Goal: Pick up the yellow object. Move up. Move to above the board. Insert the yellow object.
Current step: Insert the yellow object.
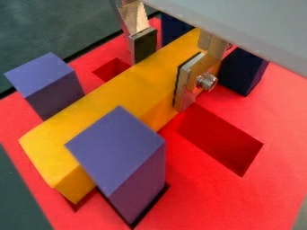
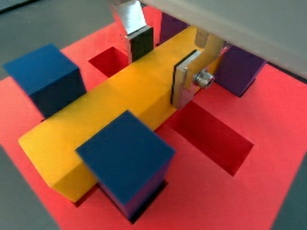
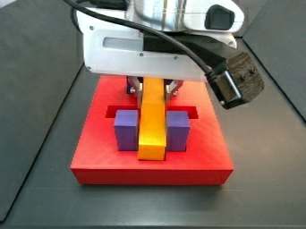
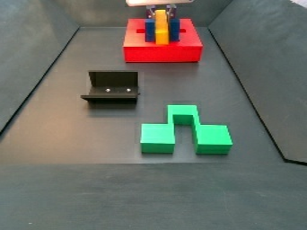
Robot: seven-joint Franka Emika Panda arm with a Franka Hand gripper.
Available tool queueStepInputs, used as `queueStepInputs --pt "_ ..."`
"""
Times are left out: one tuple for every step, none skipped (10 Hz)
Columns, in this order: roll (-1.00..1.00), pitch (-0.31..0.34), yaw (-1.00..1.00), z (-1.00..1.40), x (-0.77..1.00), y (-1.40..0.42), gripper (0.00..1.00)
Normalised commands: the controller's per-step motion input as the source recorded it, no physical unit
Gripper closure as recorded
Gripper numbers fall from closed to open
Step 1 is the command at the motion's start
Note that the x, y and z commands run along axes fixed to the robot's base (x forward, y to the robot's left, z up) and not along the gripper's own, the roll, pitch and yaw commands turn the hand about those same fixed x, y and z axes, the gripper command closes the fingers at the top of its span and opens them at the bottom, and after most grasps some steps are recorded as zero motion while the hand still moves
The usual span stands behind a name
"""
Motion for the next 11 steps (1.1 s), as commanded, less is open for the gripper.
queueStepInputs --pt "0.02 0.077 0.0 -0.01 0.15 0.09 1.0" --pt "0.03 0.054 0.0 -0.02 0.04 0.03 1.0" --pt "0.1 0.01 0.0 -0.16 0.0 0.0 1.0" --pt "0.14 0.0 0.0 -0.3 -0.04 -0.08 1.0" --pt "0.15 0.0 0.0 -0.37 -0.07 -0.18 1.0" --pt "0.13 0.0 0.0 -0.3 -0.06 -0.17 1.0" --pt "0.12 0.0 0.0 -0.28 -0.02 -0.16 1.0" --pt "0.15 0.0 0.0 -0.49 -0.03 -0.2 1.0" --pt "0.05 0.0 0.0 -0.19 0.0 -0.11 1.0" --pt "0.02 -0.003 0.0 0.0 0.0 -0.03 1.0" --pt "0.0 0.0 0.0 0.0 0.0 0.0 1.0"
